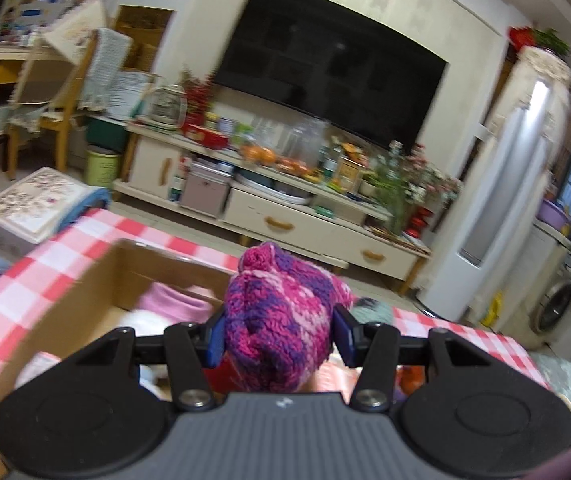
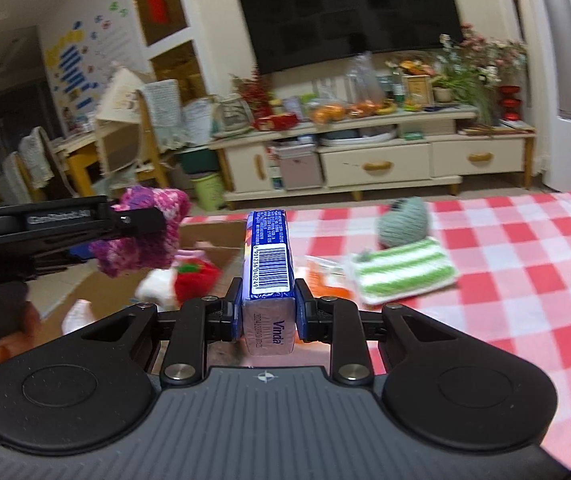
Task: Organize soft objects
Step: 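Carry the knit hat and tissue box into the cardboard box and release both, then move both grippers back from the box to the table, then grasp the green-striped white cloth with the right gripper and lift it, then grasp the teal knit ball with the left gripper, then carry the teal ball and striped cloth into the cardboard box and release both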
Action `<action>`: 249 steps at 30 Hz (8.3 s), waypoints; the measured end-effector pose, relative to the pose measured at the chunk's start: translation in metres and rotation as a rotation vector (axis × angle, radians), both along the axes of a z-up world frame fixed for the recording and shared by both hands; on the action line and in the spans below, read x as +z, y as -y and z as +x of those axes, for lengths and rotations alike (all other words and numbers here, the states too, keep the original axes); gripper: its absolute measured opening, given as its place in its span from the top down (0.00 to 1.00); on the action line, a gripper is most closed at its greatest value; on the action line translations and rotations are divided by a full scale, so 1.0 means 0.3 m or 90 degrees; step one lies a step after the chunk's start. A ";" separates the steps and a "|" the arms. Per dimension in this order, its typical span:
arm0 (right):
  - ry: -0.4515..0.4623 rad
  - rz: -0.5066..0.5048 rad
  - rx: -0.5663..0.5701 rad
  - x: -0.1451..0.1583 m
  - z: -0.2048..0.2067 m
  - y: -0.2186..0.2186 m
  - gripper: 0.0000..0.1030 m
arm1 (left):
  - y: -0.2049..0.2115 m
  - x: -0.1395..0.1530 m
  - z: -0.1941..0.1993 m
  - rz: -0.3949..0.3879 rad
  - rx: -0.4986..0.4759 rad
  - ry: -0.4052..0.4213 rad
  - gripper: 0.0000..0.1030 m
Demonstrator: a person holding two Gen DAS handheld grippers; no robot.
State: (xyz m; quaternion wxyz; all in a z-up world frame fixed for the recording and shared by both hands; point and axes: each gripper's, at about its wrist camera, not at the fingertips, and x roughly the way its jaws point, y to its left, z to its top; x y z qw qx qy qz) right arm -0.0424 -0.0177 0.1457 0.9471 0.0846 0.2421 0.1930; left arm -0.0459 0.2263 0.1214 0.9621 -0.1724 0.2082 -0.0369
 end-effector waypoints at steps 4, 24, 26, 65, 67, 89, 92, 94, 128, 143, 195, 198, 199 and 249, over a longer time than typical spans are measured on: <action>0.005 0.001 0.043 0.016 -0.002 -0.090 0.71 | -0.070 -0.010 0.023 -0.013 0.044 -0.015 0.50; -0.026 -0.041 0.135 -0.029 0.005 -0.296 0.70 | -0.148 -0.072 0.052 0.009 0.088 -0.086 0.50; -0.026 -0.046 0.136 -0.025 0.020 -0.289 0.70 | -0.145 -0.073 0.054 0.014 0.089 -0.090 0.50; -0.014 -0.013 -0.002 -0.058 -0.021 -0.051 0.00 | 0.000 -0.031 0.051 0.086 0.070 -0.072 0.08; -0.015 -0.011 -0.010 -0.062 -0.021 -0.045 0.00 | 0.014 -0.031 0.052 0.089 0.065 -0.071 0.08; -0.082 0.088 -0.131 -0.148 0.082 0.131 0.00 | 0.202 -0.028 0.047 0.139 0.007 -0.060 0.05; -0.080 0.106 -0.151 -0.164 0.138 0.172 0.00 | 0.223 -0.029 0.043 0.144 0.003 -0.057 0.05; -0.072 0.102 -0.159 -0.176 0.185 0.186 0.00 | 0.236 -0.029 0.042 0.142 -0.002 -0.059 0.05; -0.053 -0.189 -0.067 -0.361 0.661 0.091 0.00 | 0.386 -0.063 0.068 0.156 -0.070 -0.092 0.04; -0.031 -0.131 0.005 -0.298 0.387 0.465 0.00 | 0.506 -0.089 0.053 0.167 -0.121 -0.093 0.04; -0.237 0.327 0.012 -0.339 0.270 0.662 0.54 | 0.877 -0.369 0.208 0.133 -0.407 -0.126 0.04; -0.225 0.272 -0.003 -0.321 0.263 0.637 0.67 | 0.859 -0.355 0.214 0.127 -0.398 -0.123 0.04; -0.219 0.258 -0.008 -0.313 0.263 0.640 0.70 | 0.850 -0.351 0.217 0.127 -0.393 -0.120 0.04; -0.176 0.143 -0.121 -0.281 0.234 0.754 0.61 | 0.865 -0.329 0.839 0.245 -0.026 -0.171 0.35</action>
